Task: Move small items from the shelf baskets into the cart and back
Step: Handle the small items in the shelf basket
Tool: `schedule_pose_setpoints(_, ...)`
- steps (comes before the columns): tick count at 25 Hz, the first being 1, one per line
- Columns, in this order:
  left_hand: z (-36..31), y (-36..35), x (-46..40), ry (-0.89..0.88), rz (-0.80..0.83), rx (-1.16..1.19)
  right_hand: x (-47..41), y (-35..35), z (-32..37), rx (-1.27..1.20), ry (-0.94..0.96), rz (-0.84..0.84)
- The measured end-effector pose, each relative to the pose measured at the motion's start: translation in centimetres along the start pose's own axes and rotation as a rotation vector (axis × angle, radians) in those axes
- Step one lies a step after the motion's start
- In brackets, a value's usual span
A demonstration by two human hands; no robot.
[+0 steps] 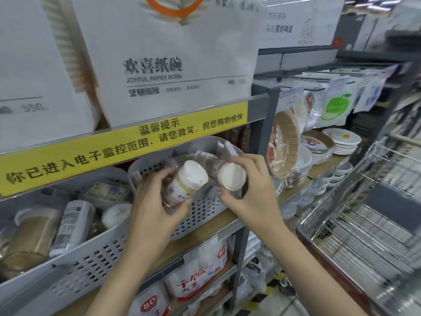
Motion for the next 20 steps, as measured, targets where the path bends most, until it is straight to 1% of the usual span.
schedule_pose_setpoints(2, -1.8, -1.7, 1.0, -0.040, 0.078, 0.039, 2.0, 2.3, -0.1, -0.054, -0.069, -0.042)
schedule_pose_setpoints(4, -4.1, -4.0, 2.0, -0.077, 0.166, 0.085, 4.3, 4.7, -1.0, -0.087, -0.191, -0.079)
schedule_pose_setpoints(6, -6.4, -7.0, 3.2, -0.090, 0.262, 0.160, 7.1, 7.5, -3.0, -0.117, -0.343, -0.156)
schedule_pose_setpoints(8, -8.5, -11.4, 4.3, -0.082, 0.382, 0.243, 10.0, 11.1, -5.2, -0.117, -0.452, -0.252)
schedule_pose_setpoints(12, -12.1, -21.9, 6.8, -0.010, 0.631, 0.321, 16.0, 18.9, -9.9, -0.065, -0.602, -0.388)
schedule_pose_setpoints(16, -16.3, -32.2, 9.7, 0.088, 0.837, 0.416, 21.8, 26.7, -14.5, 0.013, -0.736, -0.442)
schedule_pose_setpoints(20, -19.7, -41.8, 12.8, 0.148, 1.030, 0.447, 27.1, 33.8, -19.3, 0.064, -0.854, -0.550)
Point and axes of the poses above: each hand's wrist, its own x-axis away from the middle knuckle, its own y-axis out of the back of the hand, z = x × y, the point moved 10 cm from there along -x, towards the middle knuckle, and after that the axes turned 14 degrees about y, right-handed, at the moved point
